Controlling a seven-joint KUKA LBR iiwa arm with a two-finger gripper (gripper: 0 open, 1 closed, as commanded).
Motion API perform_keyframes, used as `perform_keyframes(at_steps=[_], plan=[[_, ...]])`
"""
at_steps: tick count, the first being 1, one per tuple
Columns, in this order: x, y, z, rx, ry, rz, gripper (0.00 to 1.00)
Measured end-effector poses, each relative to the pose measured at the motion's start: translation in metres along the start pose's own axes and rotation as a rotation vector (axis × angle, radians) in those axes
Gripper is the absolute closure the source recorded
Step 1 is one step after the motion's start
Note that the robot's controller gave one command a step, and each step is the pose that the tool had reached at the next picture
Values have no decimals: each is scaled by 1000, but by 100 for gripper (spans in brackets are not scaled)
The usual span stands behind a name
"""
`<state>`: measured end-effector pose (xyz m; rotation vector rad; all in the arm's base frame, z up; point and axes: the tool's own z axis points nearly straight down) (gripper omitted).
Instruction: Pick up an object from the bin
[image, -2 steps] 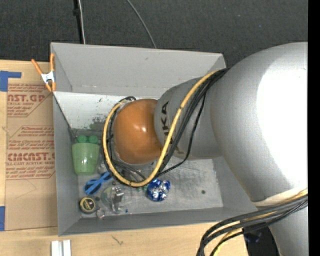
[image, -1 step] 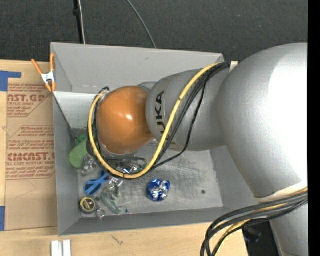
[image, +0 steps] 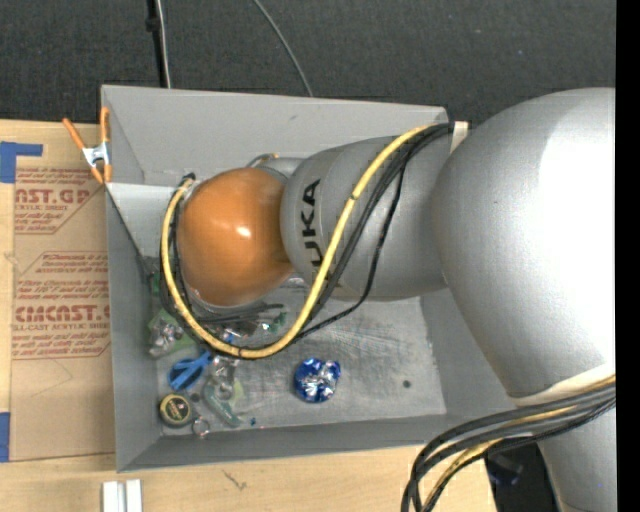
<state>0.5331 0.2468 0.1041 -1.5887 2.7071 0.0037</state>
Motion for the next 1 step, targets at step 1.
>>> perform_keyframes(at_steps=[1], plan=[[-2, 0, 28, 2, 5, -228, 0]])
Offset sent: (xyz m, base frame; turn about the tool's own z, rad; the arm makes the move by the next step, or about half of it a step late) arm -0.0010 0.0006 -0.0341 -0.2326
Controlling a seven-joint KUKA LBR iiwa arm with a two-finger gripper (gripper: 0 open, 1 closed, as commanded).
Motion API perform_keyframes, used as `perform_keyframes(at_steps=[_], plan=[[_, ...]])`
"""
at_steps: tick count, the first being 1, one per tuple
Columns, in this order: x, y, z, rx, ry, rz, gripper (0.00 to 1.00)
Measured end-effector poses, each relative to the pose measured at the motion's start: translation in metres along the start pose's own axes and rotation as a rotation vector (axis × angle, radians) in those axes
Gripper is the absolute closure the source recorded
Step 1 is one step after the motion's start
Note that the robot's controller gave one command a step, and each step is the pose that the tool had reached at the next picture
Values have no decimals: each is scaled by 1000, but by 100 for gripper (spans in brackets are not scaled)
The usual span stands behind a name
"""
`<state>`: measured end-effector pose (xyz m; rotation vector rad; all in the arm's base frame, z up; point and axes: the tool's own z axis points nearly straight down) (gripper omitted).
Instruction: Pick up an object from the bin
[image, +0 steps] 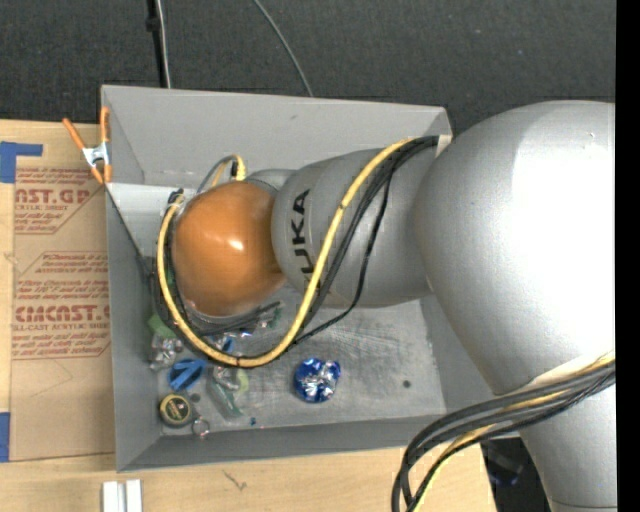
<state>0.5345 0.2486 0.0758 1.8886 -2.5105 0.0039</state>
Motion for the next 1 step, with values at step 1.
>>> perform_keyframes(at_steps=[1], plan=[[0, -1, -1, -2, 0, 3, 0]])
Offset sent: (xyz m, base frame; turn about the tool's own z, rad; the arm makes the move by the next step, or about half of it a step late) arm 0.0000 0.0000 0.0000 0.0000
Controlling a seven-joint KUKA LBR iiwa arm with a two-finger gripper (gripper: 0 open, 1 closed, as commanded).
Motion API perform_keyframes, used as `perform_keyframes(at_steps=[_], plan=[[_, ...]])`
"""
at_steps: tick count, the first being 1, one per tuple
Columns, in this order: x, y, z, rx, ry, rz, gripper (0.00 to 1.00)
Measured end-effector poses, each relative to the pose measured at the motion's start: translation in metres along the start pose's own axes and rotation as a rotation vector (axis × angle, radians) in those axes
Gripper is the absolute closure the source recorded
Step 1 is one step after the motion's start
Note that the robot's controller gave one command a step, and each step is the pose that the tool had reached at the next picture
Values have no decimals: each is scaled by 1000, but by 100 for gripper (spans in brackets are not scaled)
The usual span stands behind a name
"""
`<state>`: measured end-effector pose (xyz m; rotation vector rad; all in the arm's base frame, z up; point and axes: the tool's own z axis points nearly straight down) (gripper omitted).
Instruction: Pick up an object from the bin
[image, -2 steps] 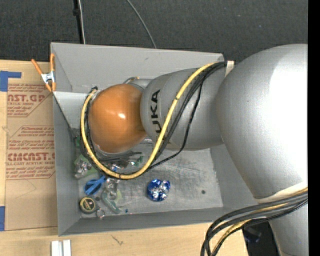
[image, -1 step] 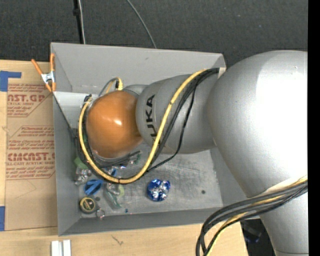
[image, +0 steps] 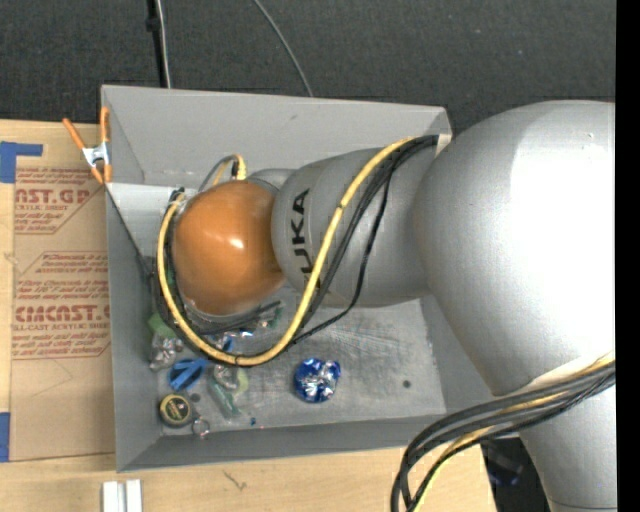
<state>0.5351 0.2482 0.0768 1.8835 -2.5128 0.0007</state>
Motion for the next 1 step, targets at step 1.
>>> perform_keyframes(at_steps=[1], plan=[[0, -2, -4, 1, 5, 0, 100]])
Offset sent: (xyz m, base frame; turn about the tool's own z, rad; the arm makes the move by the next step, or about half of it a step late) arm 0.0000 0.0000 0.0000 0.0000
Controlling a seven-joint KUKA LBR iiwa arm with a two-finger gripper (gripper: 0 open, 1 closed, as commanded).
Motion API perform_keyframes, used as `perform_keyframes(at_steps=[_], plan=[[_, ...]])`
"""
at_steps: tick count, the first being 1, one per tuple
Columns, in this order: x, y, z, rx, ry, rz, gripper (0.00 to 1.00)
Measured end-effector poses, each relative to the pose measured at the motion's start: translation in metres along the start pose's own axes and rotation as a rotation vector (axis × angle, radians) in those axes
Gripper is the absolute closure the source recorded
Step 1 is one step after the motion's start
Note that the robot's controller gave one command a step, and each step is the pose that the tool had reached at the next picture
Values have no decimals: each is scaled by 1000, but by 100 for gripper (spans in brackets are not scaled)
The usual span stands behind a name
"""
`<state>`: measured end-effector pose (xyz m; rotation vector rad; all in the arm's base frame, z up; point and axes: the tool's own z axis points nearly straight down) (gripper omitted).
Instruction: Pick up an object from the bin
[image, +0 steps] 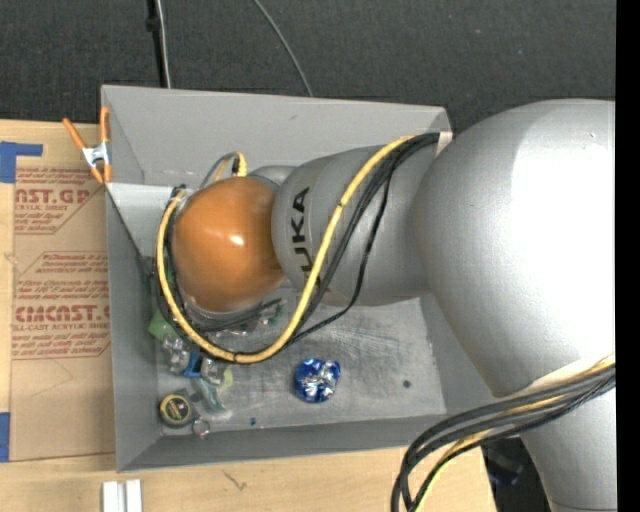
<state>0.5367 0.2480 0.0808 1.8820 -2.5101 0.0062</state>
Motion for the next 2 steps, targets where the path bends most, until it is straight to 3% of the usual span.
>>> perform_keyframes(at_steps=[1, 2], plan=[[-2, 0, -56, 3, -11, 2, 100], [-3, -1, -102, 4, -12, 3, 100]])
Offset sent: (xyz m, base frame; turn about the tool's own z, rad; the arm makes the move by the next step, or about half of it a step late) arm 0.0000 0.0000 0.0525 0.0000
